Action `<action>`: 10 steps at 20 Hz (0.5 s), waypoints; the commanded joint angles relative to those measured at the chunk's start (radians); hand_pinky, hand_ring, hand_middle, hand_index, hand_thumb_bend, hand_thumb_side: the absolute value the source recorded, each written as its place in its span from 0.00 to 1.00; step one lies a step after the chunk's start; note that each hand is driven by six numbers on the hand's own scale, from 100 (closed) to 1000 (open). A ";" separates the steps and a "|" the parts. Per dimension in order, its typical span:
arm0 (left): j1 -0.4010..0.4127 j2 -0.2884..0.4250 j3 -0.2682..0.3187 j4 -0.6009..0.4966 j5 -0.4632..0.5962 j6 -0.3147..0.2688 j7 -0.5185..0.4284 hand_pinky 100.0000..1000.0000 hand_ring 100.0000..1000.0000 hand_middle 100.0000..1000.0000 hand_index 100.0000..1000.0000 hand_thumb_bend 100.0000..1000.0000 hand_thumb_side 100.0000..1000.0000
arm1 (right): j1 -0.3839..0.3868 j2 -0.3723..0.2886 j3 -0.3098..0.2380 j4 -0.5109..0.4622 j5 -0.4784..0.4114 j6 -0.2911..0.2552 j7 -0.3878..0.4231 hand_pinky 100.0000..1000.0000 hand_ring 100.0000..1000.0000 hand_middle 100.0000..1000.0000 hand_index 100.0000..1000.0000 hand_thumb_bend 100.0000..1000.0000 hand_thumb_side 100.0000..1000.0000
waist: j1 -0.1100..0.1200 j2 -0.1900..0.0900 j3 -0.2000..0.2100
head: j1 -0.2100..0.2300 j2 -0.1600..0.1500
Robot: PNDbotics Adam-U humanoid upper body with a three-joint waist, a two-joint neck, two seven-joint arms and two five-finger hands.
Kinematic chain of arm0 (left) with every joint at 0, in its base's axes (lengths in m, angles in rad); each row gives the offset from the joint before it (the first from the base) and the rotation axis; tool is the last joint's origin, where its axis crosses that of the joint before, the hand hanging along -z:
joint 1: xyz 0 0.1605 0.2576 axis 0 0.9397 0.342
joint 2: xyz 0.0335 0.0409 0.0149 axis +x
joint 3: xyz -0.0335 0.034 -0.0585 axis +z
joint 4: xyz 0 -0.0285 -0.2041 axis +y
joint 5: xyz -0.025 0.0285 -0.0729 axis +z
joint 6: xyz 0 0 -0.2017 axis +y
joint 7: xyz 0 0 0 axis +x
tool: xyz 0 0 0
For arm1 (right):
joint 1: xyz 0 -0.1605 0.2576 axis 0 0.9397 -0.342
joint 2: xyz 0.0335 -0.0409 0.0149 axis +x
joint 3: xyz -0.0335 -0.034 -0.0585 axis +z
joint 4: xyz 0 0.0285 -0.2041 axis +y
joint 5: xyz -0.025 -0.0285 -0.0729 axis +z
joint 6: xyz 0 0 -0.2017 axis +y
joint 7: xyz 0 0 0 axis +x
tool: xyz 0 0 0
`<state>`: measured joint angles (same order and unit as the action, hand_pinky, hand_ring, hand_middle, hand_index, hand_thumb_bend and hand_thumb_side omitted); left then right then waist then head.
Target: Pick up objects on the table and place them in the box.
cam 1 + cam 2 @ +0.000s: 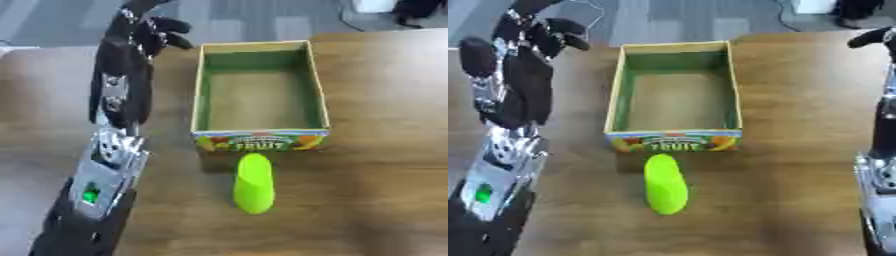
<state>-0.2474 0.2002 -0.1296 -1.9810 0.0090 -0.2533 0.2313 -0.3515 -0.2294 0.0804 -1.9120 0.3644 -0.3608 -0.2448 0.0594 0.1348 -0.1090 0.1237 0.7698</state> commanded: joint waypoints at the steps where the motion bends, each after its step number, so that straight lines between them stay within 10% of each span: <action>1: -0.012 0.004 0.007 -0.019 -0.006 -0.002 0.004 0.45 0.58 0.72 0.78 0.51 0.90 | -0.010 -0.001 0.000 -0.011 -0.003 0.001 0.001 0.43 0.97 0.99 0.99 0.00 0.90 | 0.000 -0.010 0.001 | -0.002 0.000; 10: -0.012 0.003 0.008 -0.019 -0.007 -0.001 0.003 0.45 0.58 0.72 0.78 0.51 0.90 | -0.009 -0.001 -0.001 -0.010 -0.005 0.002 0.004 0.37 0.93 0.95 0.97 0.00 0.90 | -0.003 -0.010 0.001 | -0.004 0.000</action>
<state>-0.2474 0.2002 -0.1295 -1.9810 0.0087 -0.2532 0.2313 -0.3515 -0.2294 0.0803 -1.9120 0.3616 -0.3599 -0.2438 0.0599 0.1348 -0.1090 0.1235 0.7698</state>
